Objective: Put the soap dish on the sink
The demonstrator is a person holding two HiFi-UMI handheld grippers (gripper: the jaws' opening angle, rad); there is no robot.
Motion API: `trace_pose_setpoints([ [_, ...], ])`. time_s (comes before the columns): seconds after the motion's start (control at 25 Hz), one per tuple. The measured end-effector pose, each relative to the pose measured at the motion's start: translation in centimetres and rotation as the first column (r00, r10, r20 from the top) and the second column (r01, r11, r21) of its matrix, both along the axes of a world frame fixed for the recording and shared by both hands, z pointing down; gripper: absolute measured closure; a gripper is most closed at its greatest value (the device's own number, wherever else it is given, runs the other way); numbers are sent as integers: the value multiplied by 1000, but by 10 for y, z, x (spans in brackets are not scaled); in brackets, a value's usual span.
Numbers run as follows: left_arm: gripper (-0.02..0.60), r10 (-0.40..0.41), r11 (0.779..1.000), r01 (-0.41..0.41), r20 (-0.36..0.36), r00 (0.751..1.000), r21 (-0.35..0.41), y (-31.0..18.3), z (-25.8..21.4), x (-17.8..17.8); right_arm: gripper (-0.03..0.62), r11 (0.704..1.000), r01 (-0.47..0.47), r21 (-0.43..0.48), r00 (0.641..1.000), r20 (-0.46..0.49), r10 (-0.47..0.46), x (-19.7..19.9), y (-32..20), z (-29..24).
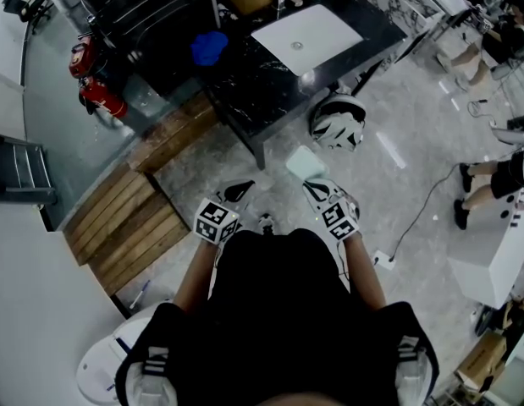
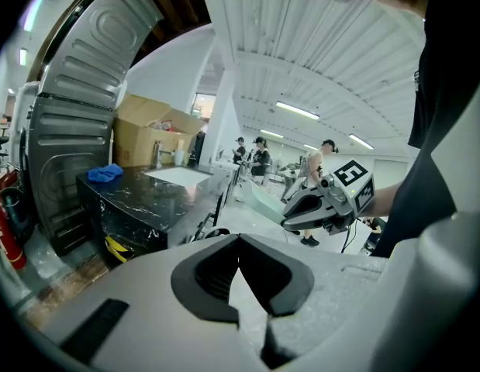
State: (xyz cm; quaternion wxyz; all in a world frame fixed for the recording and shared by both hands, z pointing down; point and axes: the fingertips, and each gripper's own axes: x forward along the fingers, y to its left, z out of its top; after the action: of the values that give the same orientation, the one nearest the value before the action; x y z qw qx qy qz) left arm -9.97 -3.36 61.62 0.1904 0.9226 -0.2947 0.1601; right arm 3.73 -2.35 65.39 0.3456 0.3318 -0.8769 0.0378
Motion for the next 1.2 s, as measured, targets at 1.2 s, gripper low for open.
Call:
trace_pose_setpoints([
  [1.2, 581, 18, 1000, -18, 6, 1000, 2, -22, 5, -6, 592, 1000, 21, -3, 1000, -16, -21, -12, -24, 5],
])
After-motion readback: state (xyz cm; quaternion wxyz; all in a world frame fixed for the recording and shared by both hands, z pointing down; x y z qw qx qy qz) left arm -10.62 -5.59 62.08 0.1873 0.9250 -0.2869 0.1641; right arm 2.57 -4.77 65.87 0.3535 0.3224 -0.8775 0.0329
